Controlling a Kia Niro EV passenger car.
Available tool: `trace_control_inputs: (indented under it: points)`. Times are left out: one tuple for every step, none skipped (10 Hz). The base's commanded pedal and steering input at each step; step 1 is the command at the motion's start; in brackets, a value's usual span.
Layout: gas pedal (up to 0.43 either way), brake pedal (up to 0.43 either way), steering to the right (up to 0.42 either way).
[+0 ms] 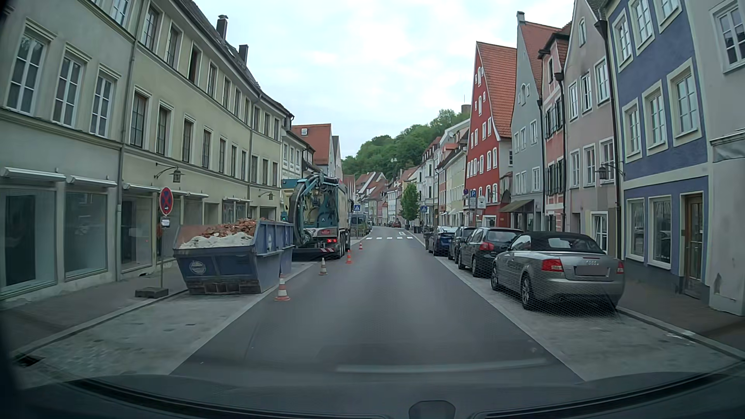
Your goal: Follow the waypoints while adhering to traffic rules and regulations
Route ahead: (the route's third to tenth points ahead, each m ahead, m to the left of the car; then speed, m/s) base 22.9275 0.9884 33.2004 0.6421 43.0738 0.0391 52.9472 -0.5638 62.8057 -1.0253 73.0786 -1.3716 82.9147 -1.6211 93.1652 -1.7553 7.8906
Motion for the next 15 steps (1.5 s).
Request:
trace_control_inputs:
  points:
    - [0.028,0.0,0.004]
    - [0.028,0.0,0.005]
    - [0.028,0.0,0.004]
    - [0.028,0.0,0.004]
    - [0.028,0.0,0.003]
    - [0.028,0.0,0.003]
    - [0.039,0.0,0.002]
    - [0.039,0.0,0.0]
    - [0.039,0.0,-0.006]
    - [0.047,0.0,-0.009]
    - [0.047,0.0,-0.01]
    - [0.047,0.0,-0.01]
    - [0.047,0.0,-0.009]
    - [0.047,0.0,-0.01]
    - [0.047,0.0,-0.009]
